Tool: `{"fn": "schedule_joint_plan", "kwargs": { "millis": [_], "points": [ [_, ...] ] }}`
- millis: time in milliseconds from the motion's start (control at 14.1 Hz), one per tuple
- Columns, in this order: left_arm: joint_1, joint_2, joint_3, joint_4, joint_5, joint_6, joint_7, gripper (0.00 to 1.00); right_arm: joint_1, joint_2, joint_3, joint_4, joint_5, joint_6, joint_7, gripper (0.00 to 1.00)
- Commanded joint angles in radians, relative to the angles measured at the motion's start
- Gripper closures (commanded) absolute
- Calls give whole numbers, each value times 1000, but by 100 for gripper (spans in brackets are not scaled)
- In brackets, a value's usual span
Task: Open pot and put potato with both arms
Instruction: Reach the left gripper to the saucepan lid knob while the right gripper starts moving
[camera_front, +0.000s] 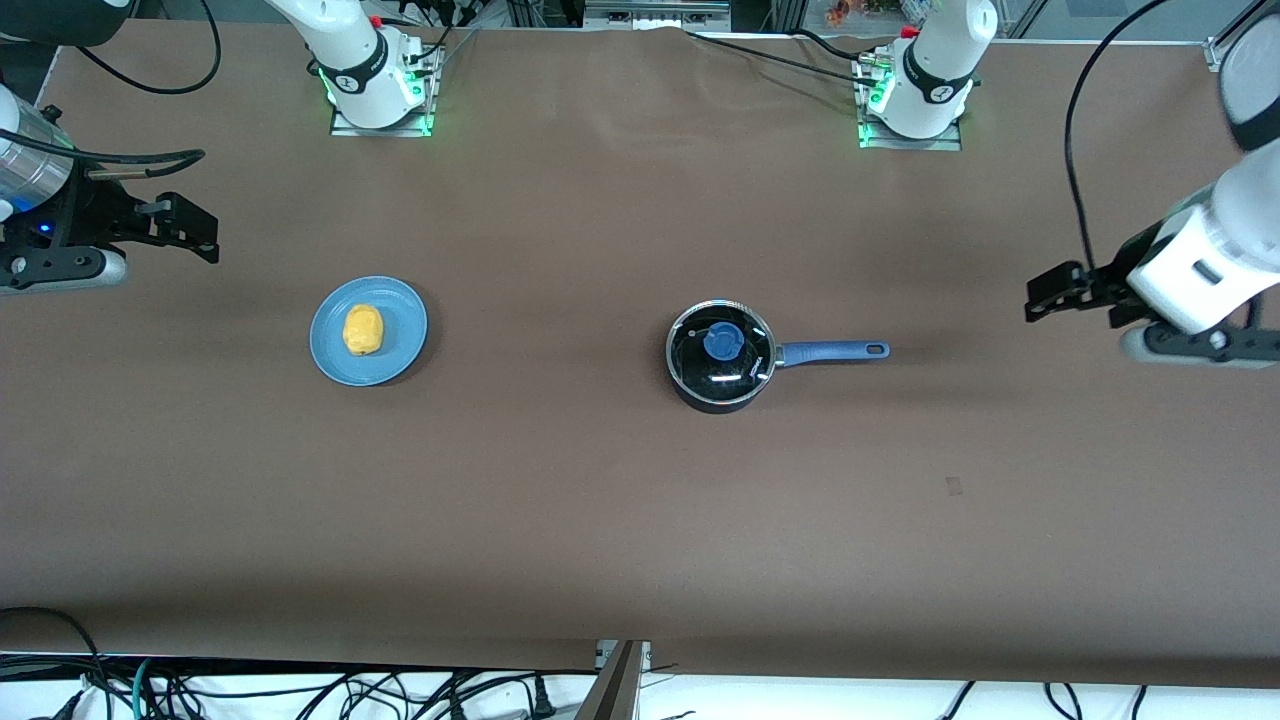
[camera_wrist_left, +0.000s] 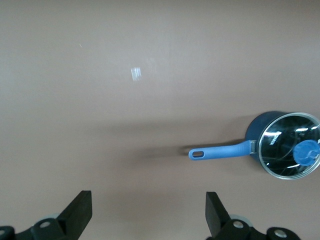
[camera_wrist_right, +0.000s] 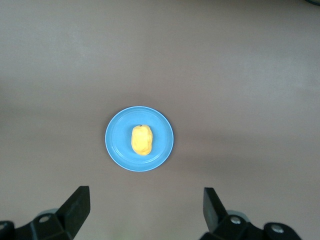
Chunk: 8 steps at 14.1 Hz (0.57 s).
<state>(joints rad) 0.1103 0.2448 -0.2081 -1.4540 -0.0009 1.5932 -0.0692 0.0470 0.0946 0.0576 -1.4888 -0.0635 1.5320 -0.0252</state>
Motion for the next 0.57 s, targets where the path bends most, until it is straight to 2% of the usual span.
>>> {"fn": "schedule_joint_plan", "kwargs": {
  "millis": [0, 142, 284, 426, 497],
  "points": [
    [-1, 90, 1, 26, 3, 1, 9, 0, 1, 13, 4, 28, -2, -6, 1, 0],
    [-32, 87, -36, 30, 4, -9, -15, 0, 1, 13, 4, 28, -2, -3, -1, 0],
    [-38, 84, -77, 32, -5, -65, -125, 0, 4, 14, 5, 28, -2, -3, -1, 0],
    [-52, 93, -141, 32, -53, -62, -251, 0, 5, 14, 7, 28, -2, 3, 1, 0],
    [-93, 111, -152, 35, -60, -53, -317, 0, 5, 14, 7, 28, -2, 5, 10, 0]
  ]
}}
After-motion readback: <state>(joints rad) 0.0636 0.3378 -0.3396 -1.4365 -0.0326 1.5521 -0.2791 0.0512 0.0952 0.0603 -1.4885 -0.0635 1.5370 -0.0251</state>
